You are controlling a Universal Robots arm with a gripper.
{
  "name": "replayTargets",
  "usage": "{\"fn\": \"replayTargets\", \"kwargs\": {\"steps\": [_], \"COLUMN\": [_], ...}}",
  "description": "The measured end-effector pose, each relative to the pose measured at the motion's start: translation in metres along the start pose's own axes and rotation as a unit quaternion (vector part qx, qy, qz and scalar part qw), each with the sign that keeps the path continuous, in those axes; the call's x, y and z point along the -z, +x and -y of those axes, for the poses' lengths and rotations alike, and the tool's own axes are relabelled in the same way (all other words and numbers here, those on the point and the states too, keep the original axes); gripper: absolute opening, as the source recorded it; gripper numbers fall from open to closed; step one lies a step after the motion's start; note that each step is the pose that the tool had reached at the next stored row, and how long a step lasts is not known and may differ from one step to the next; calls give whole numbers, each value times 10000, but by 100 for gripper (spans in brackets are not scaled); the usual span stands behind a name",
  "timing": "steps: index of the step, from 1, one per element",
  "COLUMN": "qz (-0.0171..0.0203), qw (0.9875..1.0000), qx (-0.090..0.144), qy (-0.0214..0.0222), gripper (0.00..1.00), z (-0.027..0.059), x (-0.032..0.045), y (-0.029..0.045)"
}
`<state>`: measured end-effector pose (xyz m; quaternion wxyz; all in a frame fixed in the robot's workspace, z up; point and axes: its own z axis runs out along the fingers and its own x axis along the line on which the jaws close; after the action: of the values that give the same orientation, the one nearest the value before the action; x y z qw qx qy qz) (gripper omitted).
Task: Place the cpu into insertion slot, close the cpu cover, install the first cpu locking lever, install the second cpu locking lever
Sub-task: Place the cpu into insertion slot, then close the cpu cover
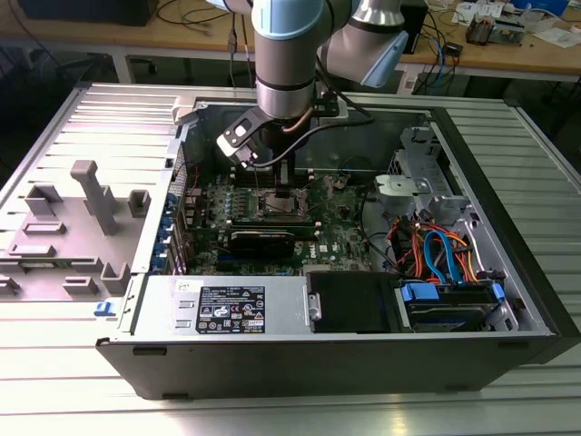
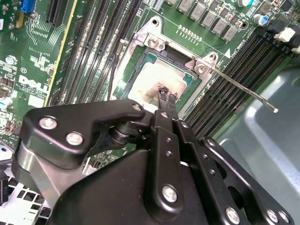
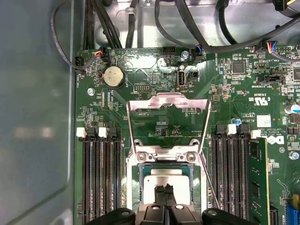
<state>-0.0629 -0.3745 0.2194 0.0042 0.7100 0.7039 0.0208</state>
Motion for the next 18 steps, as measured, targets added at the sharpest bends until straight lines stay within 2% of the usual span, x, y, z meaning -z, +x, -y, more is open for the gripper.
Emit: {"fn": "replayTargets", "kwargs": {"steps": [13,18], "qz": [-1,0], "qw": [10000,10000], "qx": [-1,0], "qy": [0,4], "gripper": [11,11], "z": [21,-42], "x": [1,-2], "y": [0,0]}}
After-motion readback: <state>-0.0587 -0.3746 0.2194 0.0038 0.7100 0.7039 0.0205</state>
